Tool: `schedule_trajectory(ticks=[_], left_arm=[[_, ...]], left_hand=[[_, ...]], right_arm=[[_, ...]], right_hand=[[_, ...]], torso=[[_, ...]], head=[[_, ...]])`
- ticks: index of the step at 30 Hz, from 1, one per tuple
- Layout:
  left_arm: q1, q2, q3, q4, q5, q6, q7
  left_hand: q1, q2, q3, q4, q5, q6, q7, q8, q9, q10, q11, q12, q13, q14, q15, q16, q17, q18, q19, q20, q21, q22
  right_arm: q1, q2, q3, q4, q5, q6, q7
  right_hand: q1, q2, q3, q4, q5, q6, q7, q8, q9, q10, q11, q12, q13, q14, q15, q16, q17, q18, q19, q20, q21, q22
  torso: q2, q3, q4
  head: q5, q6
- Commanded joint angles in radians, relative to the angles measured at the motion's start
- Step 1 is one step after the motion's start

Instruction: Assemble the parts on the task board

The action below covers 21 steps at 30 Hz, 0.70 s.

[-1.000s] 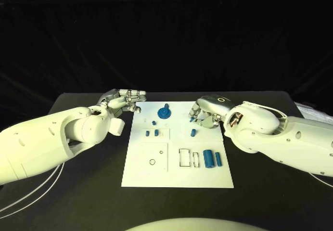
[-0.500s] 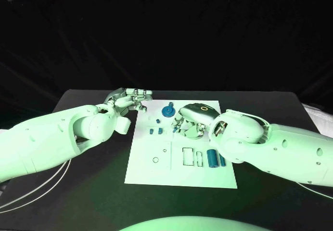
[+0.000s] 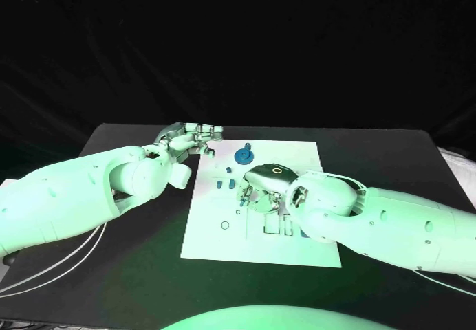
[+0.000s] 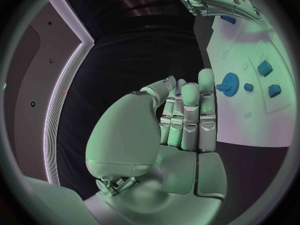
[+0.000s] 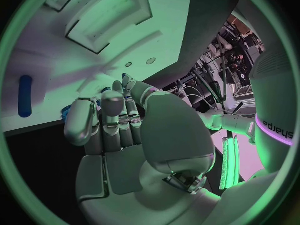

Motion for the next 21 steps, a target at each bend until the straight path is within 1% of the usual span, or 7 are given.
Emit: schedule_trajectory(ticks=[1, 5, 11, 21], left_arm=[[0.000, 0.003, 0.001, 0.003, 0.001, 0.018, 0.008], [0.000, 0.004, 0.001, 0.003, 0.001, 0.020, 0.005], [0.000, 0.004, 0.001, 0.001, 0.001, 0.024, 0.001], [0.000, 0.005, 0.001, -0.002, 0.001, 0.028, -0.007]], left_hand=[[0.001, 0.007, 0.002, -0.006, 0.003, -0.007, 0.001, 0.003, -0.002, -0.008, 0.000, 0.007, 0.001, -0.007, 0.002, -0.003, -0.001, 0.018, -0.005, 0.000, -0.007, -0.001], [0.001, 0.007, 0.002, -0.006, 0.003, -0.007, 0.001, 0.003, -0.002, -0.008, 0.000, 0.007, 0.001, -0.007, 0.002, -0.003, -0.001, 0.018, -0.005, 0.000, -0.007, -0.001], [-0.001, 0.007, 0.001, -0.006, 0.003, -0.008, 0.002, 0.002, -0.002, -0.010, 0.001, 0.007, 0.001, -0.009, 0.003, -0.004, -0.003, 0.018, -0.006, 0.001, -0.007, -0.002], [-0.002, 0.007, 0.001, -0.006, 0.003, -0.009, 0.003, 0.002, -0.002, -0.011, 0.001, 0.007, 0.001, -0.009, 0.003, -0.004, -0.003, 0.018, -0.006, 0.001, -0.008, -0.002]], right_arm=[[-0.007, 0.009, -0.001, -0.008, -0.035, 0.029, 0.017], [-0.011, 0.016, -0.002, -0.016, -0.037, 0.033, 0.016], [-0.015, 0.023, -0.003, -0.022, -0.042, 0.038, 0.013], [-0.020, 0.031, -0.004, -0.021, -0.046, 0.047, 0.015]], right_hand=[[-0.010, 0.007, 0.006, 0.003, 0.003, 0.000, 0.005, 0.003, 0.001, -0.001, 0.008, -0.007, 0.001, 0.015, -0.002, 0.002, 0.001, -0.008, 0.004, 0.000, 0.004, 0.000], [-0.011, 0.006, 0.006, 0.004, 0.003, 0.000, 0.005, 0.003, 0.001, -0.001, 0.008, -0.007, 0.001, 0.015, -0.002, 0.003, 0.002, -0.008, 0.005, 0.001, 0.004, 0.001], [-0.017, 0.006, 0.005, 0.006, 0.003, 0.000, 0.005, 0.003, 0.001, -0.001, 0.008, -0.008, 0.001, 0.015, -0.001, 0.004, 0.003, -0.008, 0.004, 0.001, 0.004, 0.001], [-0.019, 0.006, 0.004, 0.007, 0.003, 0.000, 0.005, 0.003, 0.001, -0.001, 0.008, -0.009, 0.001, 0.015, -0.001, 0.005, 0.004, -0.008, 0.004, 0.002, 0.004, 0.001]], torso=[[0.001, 0.0010, 0.0003], [0.000, 0.0001, 0.0001], [0.000, 0.0008, -0.0007], [0.000, 0.0002, -0.0008]], head=[[0.003, -0.003], [0.004, -0.003], [0.006, -0.007], [0.010, -0.011]])
